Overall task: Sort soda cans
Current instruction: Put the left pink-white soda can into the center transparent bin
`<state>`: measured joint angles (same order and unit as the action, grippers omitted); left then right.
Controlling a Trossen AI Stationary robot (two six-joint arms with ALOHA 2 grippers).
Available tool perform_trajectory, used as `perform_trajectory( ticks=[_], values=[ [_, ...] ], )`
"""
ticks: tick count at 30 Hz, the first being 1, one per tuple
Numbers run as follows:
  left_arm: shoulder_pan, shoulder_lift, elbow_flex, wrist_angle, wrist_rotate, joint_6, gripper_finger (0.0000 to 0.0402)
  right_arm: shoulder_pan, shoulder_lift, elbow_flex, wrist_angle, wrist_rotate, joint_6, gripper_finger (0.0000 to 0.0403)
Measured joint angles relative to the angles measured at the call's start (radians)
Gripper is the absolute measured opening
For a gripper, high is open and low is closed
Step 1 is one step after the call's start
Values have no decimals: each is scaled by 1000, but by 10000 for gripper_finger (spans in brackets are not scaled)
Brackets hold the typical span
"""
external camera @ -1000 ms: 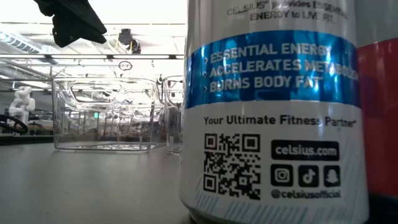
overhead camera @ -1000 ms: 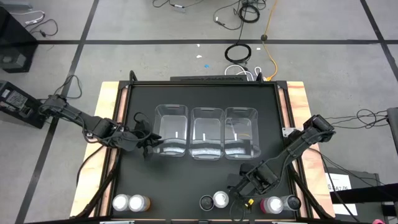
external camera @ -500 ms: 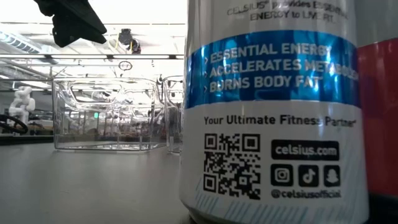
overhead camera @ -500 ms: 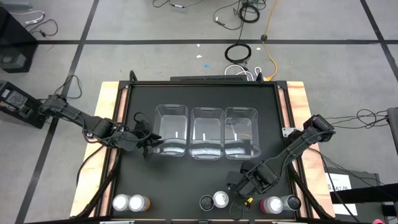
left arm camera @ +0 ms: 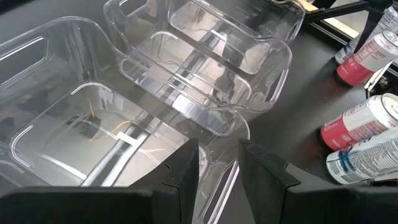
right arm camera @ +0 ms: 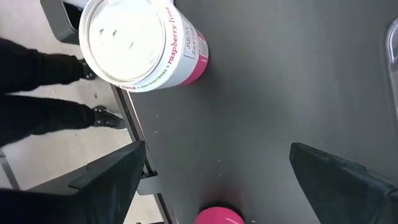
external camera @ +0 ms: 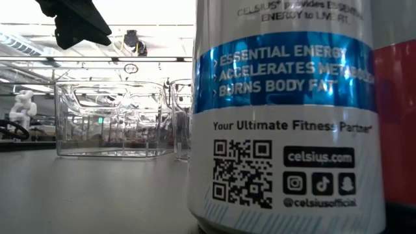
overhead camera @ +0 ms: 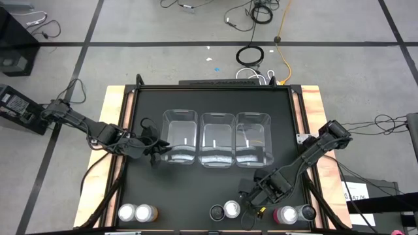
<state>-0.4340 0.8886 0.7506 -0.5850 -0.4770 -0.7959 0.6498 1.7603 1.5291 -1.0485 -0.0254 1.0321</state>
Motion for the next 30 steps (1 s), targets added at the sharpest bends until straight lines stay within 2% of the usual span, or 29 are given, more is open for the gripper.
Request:
perform_trajectory(
  ticks=[7, 14, 23, 30],
  values=[
    [0, 0, 0, 0, 0, 0, 121, 8, 0, 0, 11, -1, -72, 391],
    [0, 1, 0, 0, 0, -1, 121, 8, 6, 0, 103, 28, -140, 391],
    [0, 1, 0, 0, -8, 0, 121, 9, 73, 0, 165, 28, -216, 391],
    [0, 1, 0, 0, -15, 0, 121, 8, 84, 0, 182, 85, -248, 391]
  ],
)
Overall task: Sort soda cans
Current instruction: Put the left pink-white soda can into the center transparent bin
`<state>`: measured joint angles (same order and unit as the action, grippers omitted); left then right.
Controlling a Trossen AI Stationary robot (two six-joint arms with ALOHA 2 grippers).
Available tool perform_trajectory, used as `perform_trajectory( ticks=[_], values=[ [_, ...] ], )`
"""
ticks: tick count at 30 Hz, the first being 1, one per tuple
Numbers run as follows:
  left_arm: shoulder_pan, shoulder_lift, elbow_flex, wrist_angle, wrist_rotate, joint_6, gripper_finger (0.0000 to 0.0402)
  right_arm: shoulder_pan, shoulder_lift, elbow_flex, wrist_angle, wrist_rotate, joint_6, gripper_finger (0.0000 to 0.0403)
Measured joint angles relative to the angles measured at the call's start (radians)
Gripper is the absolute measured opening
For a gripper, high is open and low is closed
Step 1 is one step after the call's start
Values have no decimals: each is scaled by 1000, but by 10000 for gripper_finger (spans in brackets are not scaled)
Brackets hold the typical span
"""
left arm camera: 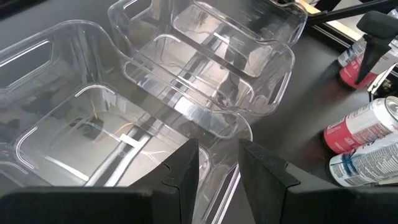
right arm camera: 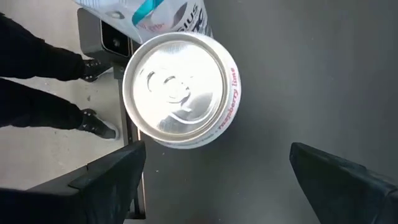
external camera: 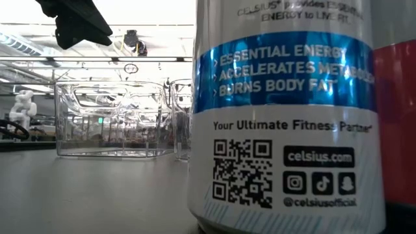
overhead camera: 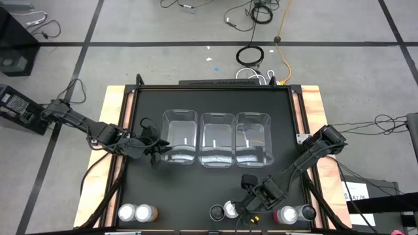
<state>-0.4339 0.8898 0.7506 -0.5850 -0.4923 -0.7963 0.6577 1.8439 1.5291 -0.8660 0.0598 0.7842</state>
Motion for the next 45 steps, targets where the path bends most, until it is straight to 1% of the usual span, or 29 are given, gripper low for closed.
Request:
perform_trajectory(
  ticks=[7, 18, 22, 26, 30, 38, 40, 45],
  values=[
    [0, 0, 0, 0, 0, 0, 121, -3, 35, 0, 70, -4, -64, 391],
    [0, 0, 0, 0, 0, 0, 121, -11, 99, 0, 161, -4, -67, 391],
    [0, 0, 0, 0, 0, 0, 121, -13, 103, 0, 178, -2, -65, 391],
    [0, 0, 0, 0, 0, 0, 121, -17, 103, 0, 186, 21, -69, 390],
    [0, 0, 0, -1, -7, 0, 121, -18, 103, 0, 190, 20, -87, 371],
    [0, 0, 0, -2, -10, 0, 121, -26, 103, 0, 187, 20, -91, 298],
    [0, 0, 0, -2, -11, 0, 121, -28, 102, 0, 187, 20, -91, 291],
    [0, 0, 0, -2, -11, 0, 121, -28, 102, 0, 187, 18, -90, 296]
  ],
)
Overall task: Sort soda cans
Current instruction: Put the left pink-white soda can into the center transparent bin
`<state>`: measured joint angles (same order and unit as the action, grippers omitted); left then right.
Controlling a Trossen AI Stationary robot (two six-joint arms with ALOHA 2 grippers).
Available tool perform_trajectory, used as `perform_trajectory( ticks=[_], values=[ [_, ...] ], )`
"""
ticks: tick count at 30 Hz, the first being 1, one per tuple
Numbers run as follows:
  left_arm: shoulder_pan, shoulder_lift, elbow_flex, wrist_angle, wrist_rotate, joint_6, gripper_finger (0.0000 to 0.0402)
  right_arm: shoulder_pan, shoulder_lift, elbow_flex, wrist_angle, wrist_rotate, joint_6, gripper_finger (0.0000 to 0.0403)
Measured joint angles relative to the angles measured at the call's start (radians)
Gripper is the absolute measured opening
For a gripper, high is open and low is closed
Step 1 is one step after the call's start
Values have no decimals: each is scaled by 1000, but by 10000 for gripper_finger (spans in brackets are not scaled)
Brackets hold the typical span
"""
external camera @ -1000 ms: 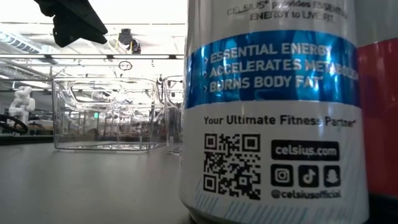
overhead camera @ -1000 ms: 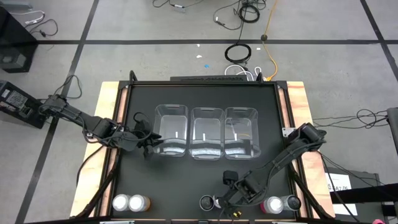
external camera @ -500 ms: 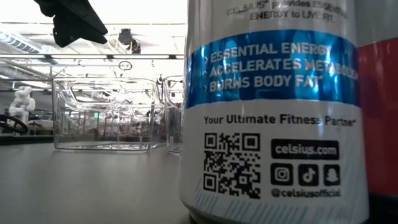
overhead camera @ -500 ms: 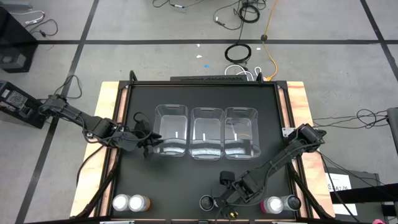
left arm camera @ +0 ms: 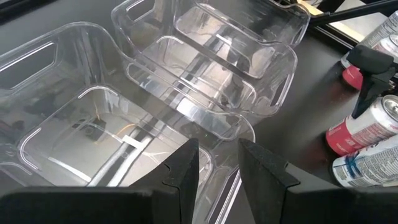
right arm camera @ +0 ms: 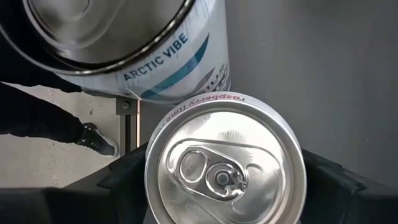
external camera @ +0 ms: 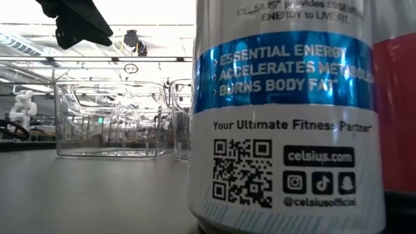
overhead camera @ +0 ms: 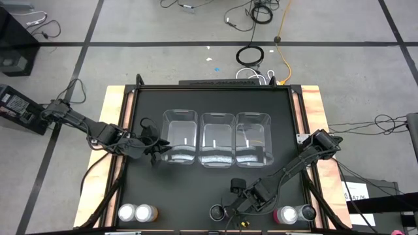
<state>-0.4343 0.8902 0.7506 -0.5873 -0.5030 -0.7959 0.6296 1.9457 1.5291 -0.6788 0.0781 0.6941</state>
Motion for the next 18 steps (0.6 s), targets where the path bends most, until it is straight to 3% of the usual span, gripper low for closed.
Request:
perform_trajectory(
  ticks=[7, 18],
  values=[
    [0, 0, 0, 0, 0, 0, 121, 0, -8, 0, -4, -4, 44, 294],
    [0, 0, 0, -4, 0, 7, 121, -5, -10, 187, -295, 57, 50, 292]
  ],
)
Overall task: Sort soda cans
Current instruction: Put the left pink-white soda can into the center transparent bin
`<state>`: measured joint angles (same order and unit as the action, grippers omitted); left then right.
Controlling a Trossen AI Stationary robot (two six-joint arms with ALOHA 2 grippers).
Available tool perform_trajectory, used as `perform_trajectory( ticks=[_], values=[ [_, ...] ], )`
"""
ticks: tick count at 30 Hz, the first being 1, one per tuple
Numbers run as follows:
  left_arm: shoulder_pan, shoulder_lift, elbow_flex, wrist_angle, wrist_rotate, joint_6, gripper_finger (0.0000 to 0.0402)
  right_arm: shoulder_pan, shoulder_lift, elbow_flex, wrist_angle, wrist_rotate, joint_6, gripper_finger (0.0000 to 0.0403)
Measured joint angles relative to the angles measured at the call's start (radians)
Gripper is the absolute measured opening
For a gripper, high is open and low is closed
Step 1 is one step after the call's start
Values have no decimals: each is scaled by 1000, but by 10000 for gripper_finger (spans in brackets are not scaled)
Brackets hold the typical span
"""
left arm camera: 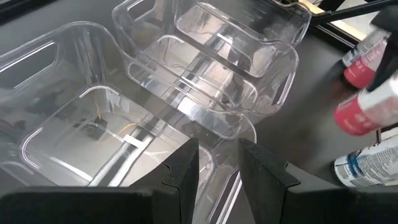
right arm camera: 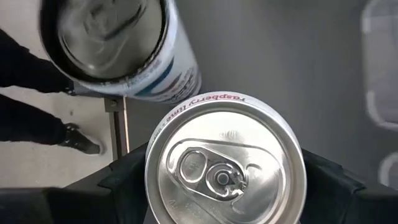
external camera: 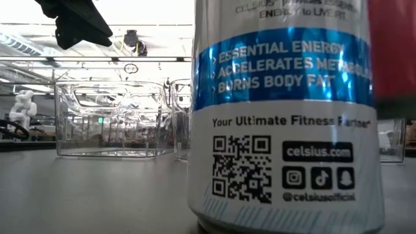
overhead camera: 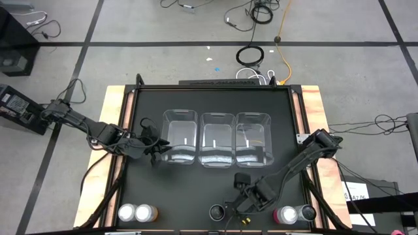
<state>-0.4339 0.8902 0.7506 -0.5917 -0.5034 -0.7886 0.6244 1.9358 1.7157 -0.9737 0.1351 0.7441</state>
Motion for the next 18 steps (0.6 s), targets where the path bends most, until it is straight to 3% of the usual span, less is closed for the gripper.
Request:
perform_trajectory(
  ticks=[14, 18],
  values=[
    [0, 0, 0, 0, 0, 43, 121, -55, 0, 176, -285, 80, 58, 295],
    [0, 0, 0, 0, 0, 43, 121, -78, 0, 205, -341, 99, 143, 296]
  ],
)
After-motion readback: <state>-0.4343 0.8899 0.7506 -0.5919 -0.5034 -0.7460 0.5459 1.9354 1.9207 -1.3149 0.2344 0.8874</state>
